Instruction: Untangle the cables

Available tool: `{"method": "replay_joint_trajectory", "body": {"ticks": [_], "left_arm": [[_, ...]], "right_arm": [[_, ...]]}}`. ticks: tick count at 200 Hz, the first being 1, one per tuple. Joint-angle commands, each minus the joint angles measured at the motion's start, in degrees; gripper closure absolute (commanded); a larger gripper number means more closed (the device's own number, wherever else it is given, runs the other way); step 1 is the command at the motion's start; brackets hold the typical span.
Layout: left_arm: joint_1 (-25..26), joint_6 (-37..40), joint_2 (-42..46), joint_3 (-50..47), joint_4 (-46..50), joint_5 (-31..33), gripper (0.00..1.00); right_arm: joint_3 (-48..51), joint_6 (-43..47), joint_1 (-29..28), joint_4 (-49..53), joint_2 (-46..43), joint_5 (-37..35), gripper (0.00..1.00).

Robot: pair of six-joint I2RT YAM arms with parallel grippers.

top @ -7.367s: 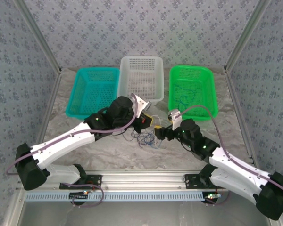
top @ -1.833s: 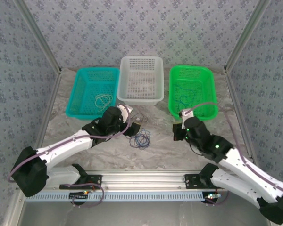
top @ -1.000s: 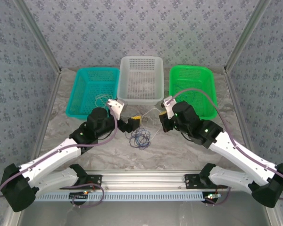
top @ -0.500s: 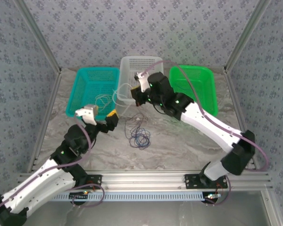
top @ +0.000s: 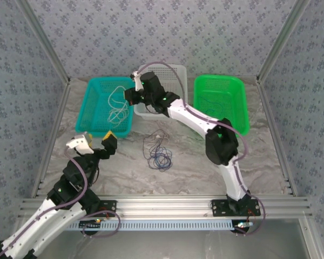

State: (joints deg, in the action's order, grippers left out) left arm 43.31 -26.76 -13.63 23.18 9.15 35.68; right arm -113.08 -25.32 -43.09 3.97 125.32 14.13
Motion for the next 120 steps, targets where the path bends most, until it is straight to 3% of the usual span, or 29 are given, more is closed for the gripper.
{"method": "replay_joint_trajectory", "body": {"ticks": [1, 11, 40, 58, 94, 120], "left_arm": [[-0.5, -1.31, 0.38, -0.02, 1.42, 1.39, 0.01], [-0.74, -1.69, 0.33, -0.06, 1.42, 1.43, 0.02], [-1.21, -2.15, 0.18, 0.17, 2.15, 0.49, 0.01], [-1.41, -1.81, -0.06, 0.67, 2.96, -0.16, 0.01], [-1.73, -1.49, -2.3, 0.91, 2.48, -1.68, 0.01], [-1.91, -1.21, -4.87, 1.29, 0.85, -3.58, 0.01]], "right_arm": [[-6.38, -7.26, 0.09, -4.49, 5.37, 3.96, 1.0], [-8.79, -7.85, -0.3, -3.76, 7.77, 4.08, 0.99], [-12.83, -7.04, -0.69, 0.66, 11.69, 5.17, 0.44], [-10.93, -5.82, -0.59, 0.5, 9.64, 5.03, 0.26], [-3.56, -0.43, -1.12, -0.24, -0.04, 6.78, 0.18], [2.93, 5.77, -1.87, 11.34, -8.86, 5.91, 0.18]]}}
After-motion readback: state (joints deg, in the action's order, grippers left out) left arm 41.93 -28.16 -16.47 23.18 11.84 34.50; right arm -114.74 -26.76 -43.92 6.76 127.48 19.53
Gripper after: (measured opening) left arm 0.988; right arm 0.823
